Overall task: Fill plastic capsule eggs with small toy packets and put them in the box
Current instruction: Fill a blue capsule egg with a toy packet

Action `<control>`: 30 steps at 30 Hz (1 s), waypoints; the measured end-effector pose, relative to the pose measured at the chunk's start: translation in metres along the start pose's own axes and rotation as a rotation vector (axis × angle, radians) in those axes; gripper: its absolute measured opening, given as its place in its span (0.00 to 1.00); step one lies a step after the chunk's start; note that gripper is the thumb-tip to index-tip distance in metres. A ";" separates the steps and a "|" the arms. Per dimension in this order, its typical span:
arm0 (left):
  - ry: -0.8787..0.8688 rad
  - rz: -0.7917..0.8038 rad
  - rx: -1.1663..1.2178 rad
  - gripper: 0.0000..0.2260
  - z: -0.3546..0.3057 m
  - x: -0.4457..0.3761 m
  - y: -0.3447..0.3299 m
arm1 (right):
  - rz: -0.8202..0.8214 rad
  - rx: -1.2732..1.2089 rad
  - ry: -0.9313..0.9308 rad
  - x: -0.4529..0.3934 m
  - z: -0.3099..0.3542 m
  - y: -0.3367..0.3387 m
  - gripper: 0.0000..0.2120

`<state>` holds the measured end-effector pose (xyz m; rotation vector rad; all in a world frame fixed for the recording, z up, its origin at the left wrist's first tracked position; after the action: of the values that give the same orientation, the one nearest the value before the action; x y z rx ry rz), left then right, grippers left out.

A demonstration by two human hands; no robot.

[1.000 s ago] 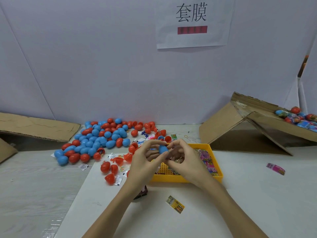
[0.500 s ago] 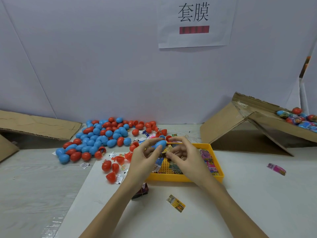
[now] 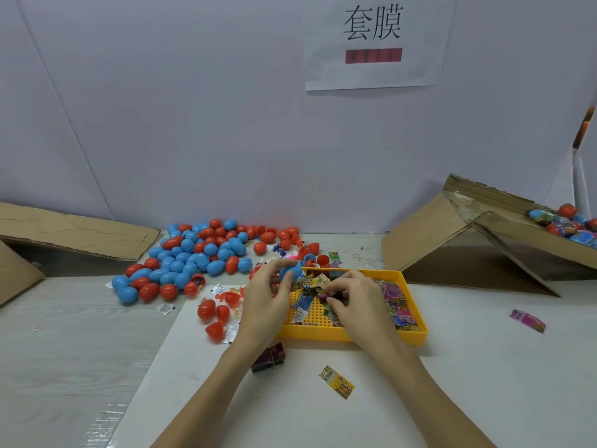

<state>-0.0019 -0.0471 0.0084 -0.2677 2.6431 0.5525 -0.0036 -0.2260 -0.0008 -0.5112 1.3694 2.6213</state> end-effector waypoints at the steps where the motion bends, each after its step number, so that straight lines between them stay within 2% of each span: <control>1: -0.004 0.001 -0.008 0.10 0.000 0.000 0.000 | -0.008 -0.007 0.004 0.001 0.002 0.001 0.09; 5: -0.072 0.009 -0.058 0.10 -0.001 -0.001 0.002 | -0.072 -0.088 0.011 0.005 0.002 0.004 0.06; 9: -0.221 0.086 -0.298 0.11 -0.001 0.001 0.003 | -0.154 -0.193 -0.007 0.005 -0.001 0.007 0.05; 11: -0.257 0.155 -0.418 0.12 0.001 0.004 0.001 | -0.132 -0.166 0.005 0.003 -0.002 0.006 0.06; 14: -0.252 0.242 -0.475 0.12 0.002 0.007 -0.003 | -0.039 -0.052 0.016 0.004 -0.003 0.000 0.09; 19: -0.273 0.216 -0.474 0.13 -0.003 0.007 -0.003 | -0.090 -0.049 -0.011 0.002 -0.005 0.000 0.09; 26: -0.275 0.196 -0.447 0.12 -0.003 0.008 -0.003 | -0.191 -0.251 -0.078 0.003 -0.007 0.014 0.09; 30: -0.255 0.158 -0.365 0.12 -0.006 0.008 -0.005 | -0.159 -0.386 -0.070 0.003 -0.006 0.018 0.10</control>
<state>-0.0097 -0.0551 0.0086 -0.0865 2.3165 1.0500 -0.0097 -0.2412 0.0084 -0.5410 0.7656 2.7444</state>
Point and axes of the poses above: each hand's wrist, its own x-axis away from the middle knuckle, its own y-axis out of the back of the hand, z = x × y, the point moved 2 cm from there along -x, towards the middle knuckle, and after that the axes turned 2 degrees about y, right-handed, at the moved point
